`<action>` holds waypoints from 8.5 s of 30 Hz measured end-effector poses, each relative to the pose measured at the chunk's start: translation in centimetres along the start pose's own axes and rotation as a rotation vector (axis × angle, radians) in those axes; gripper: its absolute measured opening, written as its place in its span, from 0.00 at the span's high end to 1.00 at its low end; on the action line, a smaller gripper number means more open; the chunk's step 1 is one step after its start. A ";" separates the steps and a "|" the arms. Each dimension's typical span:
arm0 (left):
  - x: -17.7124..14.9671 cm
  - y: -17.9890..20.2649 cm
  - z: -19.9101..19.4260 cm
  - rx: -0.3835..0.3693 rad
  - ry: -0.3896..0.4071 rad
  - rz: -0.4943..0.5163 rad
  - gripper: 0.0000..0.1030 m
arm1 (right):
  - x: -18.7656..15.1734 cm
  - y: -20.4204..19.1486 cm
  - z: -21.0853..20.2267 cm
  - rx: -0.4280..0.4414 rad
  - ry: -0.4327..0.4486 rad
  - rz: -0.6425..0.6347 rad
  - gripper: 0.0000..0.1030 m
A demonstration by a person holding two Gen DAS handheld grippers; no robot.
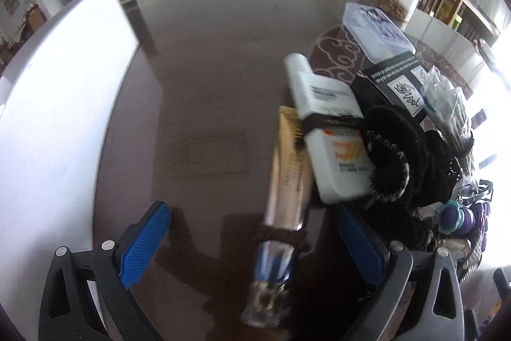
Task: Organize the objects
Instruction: 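Close the left tool on the gold tube and lift it, then grasp the black fabric item with the right tool while the left tool holds the tube, then carry both items into the white box and open both tools, then bring both open tools back over the table pile, then grasp the white sunscreen bottle with the left tool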
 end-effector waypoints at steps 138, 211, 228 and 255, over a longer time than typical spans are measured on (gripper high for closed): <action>-13.7 -13.5 -28.3 -0.249 0.589 -0.206 0.74 | 5.1 -17.7 -13.2 0.529 0.112 -0.196 0.65; -11.1 5.3 -5.0 -0.074 0.178 0.104 0.00 | 0.2 -0.5 2.1 -0.065 -0.019 -0.004 0.00; -11.1 5.1 -5.0 -0.079 0.174 0.112 0.00 | 0.2 -0.5 2.0 -0.067 -0.017 -0.003 0.00; 0.8 4.9 0.6 -0.057 0.062 0.081 0.00 | 0.2 -0.5 2.1 -0.068 -0.014 -0.003 0.00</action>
Point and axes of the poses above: each gripper's, at about its wrist camera, not at the fingertips, and z roughly the way its jaws point, y to its right, x to its top, the point moved 3 cm from there along z, roughly the way its jaws point, and after that the axes turned 2 degrees about -x, right-handed, at the moved point
